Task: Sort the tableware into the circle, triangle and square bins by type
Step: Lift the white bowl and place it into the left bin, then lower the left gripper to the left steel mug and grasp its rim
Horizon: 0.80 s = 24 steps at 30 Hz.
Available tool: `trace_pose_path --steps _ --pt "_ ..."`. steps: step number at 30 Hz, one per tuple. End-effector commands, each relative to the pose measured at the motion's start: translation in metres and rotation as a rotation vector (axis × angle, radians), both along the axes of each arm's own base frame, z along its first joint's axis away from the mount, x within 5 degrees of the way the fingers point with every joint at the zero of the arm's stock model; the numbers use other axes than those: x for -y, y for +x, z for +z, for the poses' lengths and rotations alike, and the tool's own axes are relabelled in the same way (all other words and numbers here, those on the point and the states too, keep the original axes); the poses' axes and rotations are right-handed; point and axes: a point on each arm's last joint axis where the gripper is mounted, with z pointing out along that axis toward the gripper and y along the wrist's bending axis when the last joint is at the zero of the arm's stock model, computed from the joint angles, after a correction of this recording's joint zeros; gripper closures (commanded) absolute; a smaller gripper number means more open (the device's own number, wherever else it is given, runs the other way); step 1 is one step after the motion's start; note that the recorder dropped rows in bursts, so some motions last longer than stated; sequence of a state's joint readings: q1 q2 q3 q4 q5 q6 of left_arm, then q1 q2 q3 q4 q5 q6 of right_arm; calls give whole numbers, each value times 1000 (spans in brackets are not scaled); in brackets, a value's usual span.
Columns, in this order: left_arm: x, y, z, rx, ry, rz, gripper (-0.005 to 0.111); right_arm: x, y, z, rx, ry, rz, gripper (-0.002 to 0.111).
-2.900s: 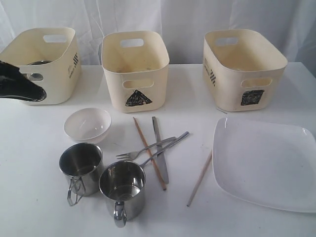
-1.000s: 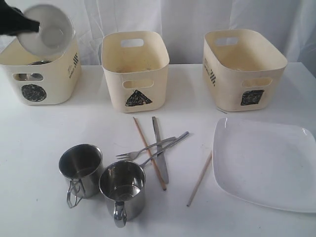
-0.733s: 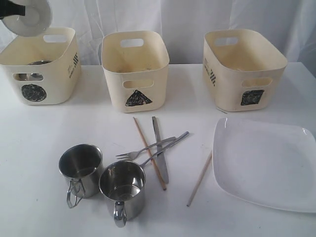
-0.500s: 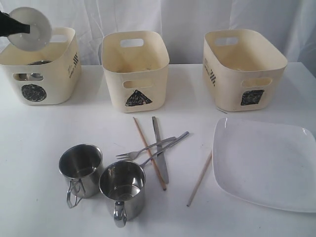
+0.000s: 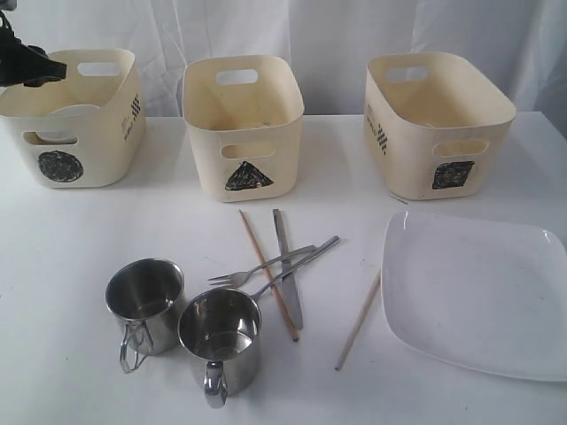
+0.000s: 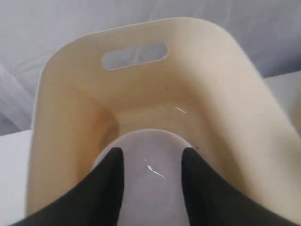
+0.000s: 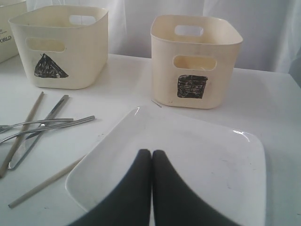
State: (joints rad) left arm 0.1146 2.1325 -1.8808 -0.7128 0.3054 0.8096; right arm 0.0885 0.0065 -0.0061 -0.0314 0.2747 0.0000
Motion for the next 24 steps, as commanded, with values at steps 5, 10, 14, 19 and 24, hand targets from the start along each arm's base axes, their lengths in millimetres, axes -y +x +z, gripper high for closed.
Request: trace_pose_path --steps 5,10,14,19,24 --pt "21 -62 39 -186 -95 -169 61 0 0 -1 14 -3 3 108" --pt "26 -116 33 -288 -123 -151 61 0 0 -1 14 -3 3 108" --pt "34 -171 38 -301 -157 -145 61 0 0 -1 14 -3 3 108" --pt "54 -239 56 -292 -216 -236 61 0 0 -1 14 -3 3 108" --pt "82 -293 70 -317 -195 -405 49 0 0 -1 14 -3 3 108"
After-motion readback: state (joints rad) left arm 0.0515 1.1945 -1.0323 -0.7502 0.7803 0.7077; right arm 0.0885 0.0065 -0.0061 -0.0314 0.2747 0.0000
